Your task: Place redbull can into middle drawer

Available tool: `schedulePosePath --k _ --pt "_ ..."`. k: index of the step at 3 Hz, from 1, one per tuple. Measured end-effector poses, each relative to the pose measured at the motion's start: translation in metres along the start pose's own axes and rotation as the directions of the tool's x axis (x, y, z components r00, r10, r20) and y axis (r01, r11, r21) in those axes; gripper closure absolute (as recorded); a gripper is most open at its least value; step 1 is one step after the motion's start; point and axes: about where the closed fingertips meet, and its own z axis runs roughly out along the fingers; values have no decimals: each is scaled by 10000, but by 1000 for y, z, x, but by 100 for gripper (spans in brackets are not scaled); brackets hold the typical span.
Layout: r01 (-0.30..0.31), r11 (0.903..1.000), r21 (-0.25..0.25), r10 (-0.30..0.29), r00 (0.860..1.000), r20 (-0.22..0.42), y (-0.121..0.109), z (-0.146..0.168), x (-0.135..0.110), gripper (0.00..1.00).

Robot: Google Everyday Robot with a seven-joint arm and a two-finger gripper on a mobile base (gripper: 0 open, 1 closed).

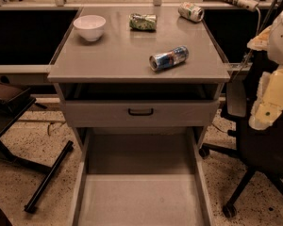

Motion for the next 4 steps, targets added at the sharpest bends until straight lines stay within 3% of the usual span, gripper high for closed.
schedulePosePath --k 1,2,3,4 --pt "1 10000 0 -1 10000 1 0 0 0 0" --pt "584 9982 -96 -581 9979 275 -7 21 -19 0" --pt "1146 9934 -72 -1136 9900 839 -31 68 -54 0" --pt "1436 9881 549 -1498 9795 1346 -64 119 -99 0"
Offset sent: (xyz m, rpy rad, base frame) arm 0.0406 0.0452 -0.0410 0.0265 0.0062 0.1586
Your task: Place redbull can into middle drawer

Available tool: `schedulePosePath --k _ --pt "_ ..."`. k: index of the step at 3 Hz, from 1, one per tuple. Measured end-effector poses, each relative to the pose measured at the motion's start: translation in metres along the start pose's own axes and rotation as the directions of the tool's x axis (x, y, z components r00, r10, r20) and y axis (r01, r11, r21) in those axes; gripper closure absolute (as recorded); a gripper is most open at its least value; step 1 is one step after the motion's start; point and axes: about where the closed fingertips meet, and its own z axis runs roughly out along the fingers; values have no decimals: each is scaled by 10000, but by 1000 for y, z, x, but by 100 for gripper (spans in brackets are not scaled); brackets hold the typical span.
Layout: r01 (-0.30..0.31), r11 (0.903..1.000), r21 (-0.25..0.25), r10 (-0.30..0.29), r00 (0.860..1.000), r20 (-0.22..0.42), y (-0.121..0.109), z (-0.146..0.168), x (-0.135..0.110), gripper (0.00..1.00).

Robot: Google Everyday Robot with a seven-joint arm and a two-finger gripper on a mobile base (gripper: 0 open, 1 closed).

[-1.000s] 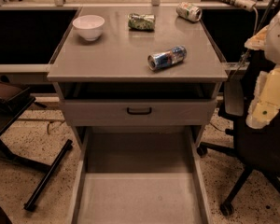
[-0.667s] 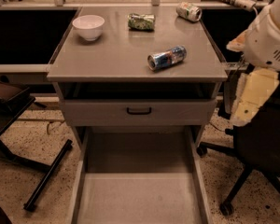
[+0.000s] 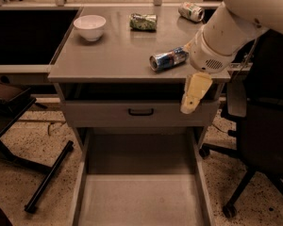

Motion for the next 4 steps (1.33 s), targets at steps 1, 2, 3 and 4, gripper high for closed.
schedulePosePath --k 1,2,3,4 --pt "0 10000 0 0 10000 0 0 0 0 0" --pt "87 10000 45 -88 9996 253 -19 9 -5 0" --pt "81 10000 45 -83 9983 569 -69 41 -14 0" --pt "81 10000 45 -83 9983 569 -69 41 -14 0"
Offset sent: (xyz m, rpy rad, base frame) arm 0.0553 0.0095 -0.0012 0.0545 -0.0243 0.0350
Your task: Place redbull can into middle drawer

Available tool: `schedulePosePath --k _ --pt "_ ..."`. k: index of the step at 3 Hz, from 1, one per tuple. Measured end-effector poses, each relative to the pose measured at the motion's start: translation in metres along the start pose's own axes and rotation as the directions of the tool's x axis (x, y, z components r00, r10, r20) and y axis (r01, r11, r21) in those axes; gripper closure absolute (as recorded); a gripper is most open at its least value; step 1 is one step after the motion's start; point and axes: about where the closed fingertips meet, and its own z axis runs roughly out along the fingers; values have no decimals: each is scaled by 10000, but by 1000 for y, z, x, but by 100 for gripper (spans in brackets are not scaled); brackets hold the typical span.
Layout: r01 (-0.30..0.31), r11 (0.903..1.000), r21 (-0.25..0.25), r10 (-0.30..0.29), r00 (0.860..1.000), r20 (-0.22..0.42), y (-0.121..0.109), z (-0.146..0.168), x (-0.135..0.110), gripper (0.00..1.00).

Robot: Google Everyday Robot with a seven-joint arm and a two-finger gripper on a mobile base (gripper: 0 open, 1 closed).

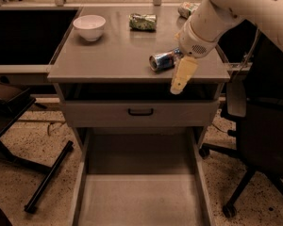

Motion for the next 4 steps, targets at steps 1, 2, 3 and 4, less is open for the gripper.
schedulePosePath --k 1,2,3,4 --pt "-24 9999 164 23 10000 18 -19 6 1 0" --pt "30 9999 101 -30 10000 5 -43 23 -3 0" --pt "-17 9999 -108 17 10000 -45 -59 42 -3 0" --pt "-248 9988 -434 236 9994 -263 -69 61 9 0"
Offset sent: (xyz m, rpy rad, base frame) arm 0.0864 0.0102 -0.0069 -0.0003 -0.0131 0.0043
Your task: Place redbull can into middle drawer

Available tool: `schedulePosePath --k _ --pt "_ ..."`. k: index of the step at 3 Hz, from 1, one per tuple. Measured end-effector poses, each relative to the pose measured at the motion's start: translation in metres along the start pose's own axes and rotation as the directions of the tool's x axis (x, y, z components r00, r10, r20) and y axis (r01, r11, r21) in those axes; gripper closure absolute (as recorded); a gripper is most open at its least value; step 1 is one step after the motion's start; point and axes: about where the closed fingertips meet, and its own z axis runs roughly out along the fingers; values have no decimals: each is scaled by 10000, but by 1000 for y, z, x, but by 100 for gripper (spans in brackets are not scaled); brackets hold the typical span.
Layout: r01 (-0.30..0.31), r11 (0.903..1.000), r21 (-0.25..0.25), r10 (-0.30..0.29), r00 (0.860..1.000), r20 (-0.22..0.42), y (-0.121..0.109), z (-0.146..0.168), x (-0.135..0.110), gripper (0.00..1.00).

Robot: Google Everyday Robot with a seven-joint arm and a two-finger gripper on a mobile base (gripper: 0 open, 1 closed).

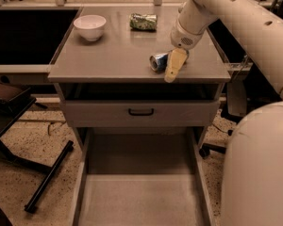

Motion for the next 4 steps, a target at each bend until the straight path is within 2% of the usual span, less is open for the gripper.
schedulePosePath --k 1,3,4 --pt "-451 9988 -194 446 9986 -270 -12 12 21 0" --pt "-469 9987 -195 454 9964 -714 -33 16 29 0" --pt "-343 9986 -394 312 9965 -772 -35 20 26 0"
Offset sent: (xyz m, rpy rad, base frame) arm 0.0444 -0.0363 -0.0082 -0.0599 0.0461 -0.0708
